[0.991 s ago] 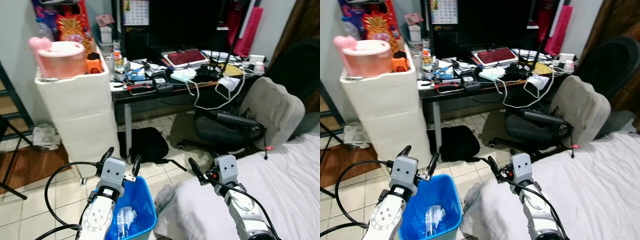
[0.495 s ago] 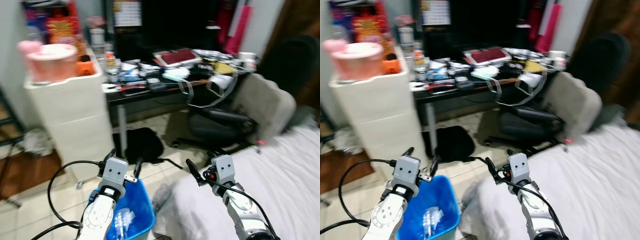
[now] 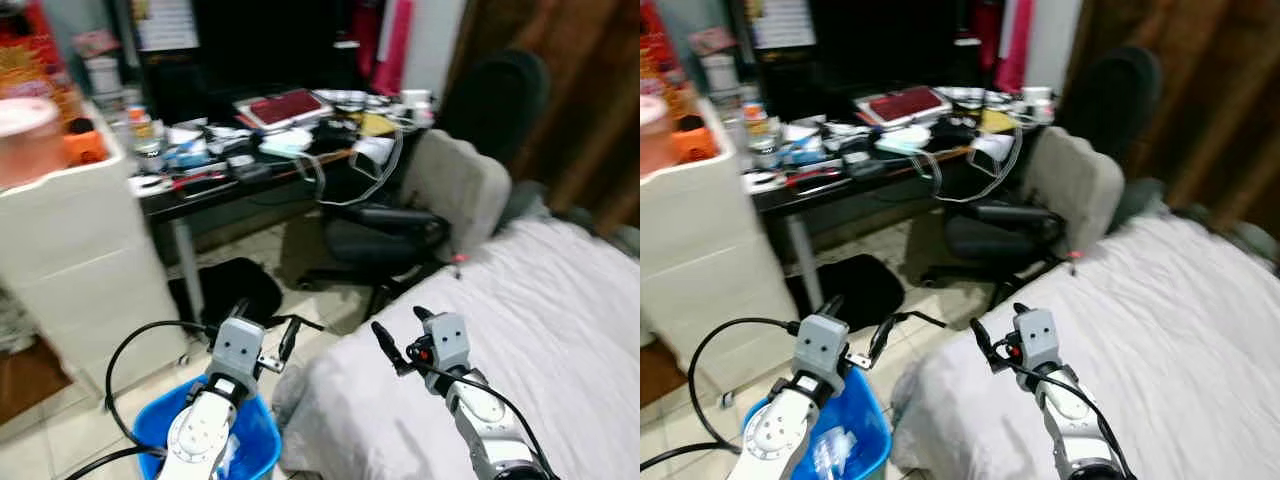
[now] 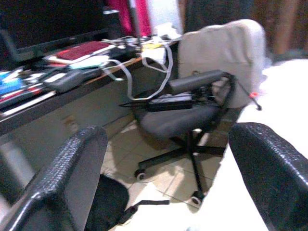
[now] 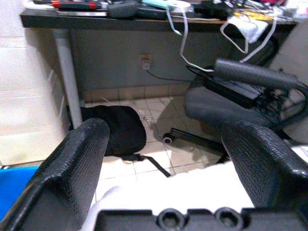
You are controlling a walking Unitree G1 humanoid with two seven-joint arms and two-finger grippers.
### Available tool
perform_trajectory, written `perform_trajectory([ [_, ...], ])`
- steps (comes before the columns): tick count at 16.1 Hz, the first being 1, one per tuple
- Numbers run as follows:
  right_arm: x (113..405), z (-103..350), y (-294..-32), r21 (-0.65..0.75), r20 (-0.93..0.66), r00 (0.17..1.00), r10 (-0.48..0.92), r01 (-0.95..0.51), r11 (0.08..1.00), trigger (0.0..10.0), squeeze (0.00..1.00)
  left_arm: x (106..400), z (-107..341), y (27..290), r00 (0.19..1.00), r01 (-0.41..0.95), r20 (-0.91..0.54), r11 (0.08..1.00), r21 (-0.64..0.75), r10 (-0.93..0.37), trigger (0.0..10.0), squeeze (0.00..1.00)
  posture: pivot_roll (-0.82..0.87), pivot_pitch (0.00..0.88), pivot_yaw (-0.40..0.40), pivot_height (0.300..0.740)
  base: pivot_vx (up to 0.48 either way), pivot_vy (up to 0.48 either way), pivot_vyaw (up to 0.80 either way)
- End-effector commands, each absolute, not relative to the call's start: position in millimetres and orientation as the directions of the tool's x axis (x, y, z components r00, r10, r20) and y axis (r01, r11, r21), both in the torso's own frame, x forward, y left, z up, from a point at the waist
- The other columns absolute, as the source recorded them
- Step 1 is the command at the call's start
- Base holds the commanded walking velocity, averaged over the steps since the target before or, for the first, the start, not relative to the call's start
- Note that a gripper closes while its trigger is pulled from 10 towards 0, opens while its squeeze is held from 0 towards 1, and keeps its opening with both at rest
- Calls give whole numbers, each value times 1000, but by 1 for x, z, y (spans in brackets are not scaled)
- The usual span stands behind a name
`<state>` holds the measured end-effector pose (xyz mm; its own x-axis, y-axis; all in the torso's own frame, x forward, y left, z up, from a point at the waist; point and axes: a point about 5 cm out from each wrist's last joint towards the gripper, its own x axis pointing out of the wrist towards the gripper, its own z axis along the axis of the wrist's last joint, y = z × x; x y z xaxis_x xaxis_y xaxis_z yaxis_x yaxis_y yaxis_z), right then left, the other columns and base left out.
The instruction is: Clean up the room
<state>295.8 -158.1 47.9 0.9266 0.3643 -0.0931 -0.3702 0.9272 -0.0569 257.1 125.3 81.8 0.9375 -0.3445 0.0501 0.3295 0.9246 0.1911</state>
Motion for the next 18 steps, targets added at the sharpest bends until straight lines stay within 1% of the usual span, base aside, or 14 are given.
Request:
perform_trajectory([
  [1, 293, 44, -163, -52, -117, 925, 362, -369, 928, 10000, 0, 252, 78, 119, 925, 364, 43, 916, 170, -376, 10000, 0, 67, 0, -56, 740, 0, -480, -800],
  [3, 291, 42, -161, -38, -125, 913, 389, -397, 917, 10000, 0, 250, 78, 117, 914, 392, 45, 905, 165, -404, 10000, 0, 61, 0, -51, 740, 0, -480, -800],
  [6, 290, 41, -161, -27, -124, 912, 392, -398, 917, 10000, 0, 249, 77, 117, 902, 419, 42, 894, 160, -431, 10000, 0, 61, 0, -49, 740, 0, -480, -800],
  [11, 288, 39, -159, -23, -135, 903, 408, -414, 910, 10000, 0, 251, 72, 118, 903, 424, 17, 899, 114, -428, 10000, 0, 61, 0, -47, 740, 0, 0, -800],
  [14, 286, 37, -161, -15, -145, 899, 412, -419, 908, 10000, 0, 245, 61, 122, 897, 443, -33, 893, 75, -442, 10000, 0, 60, 0, -47, 740, -305, 374, -800],
  [16, 286, 35, -162, -12, -152, 899, 411, -417, 909, 10000, 0, 244, 55, 125, 895, 446, -65, 890, 97, -441, 10000, 0, 60, 0, -46, 740, -304, 375, -800],
  [18, 286, 36, -163, -10, -148, 905, 399, -405, 914, 10000, 0, 251, 52, 129, 923, 385, -80, 914, 125, -378, 10000, 0, 54, 0, -45, 740, 0, 0, -800],
])
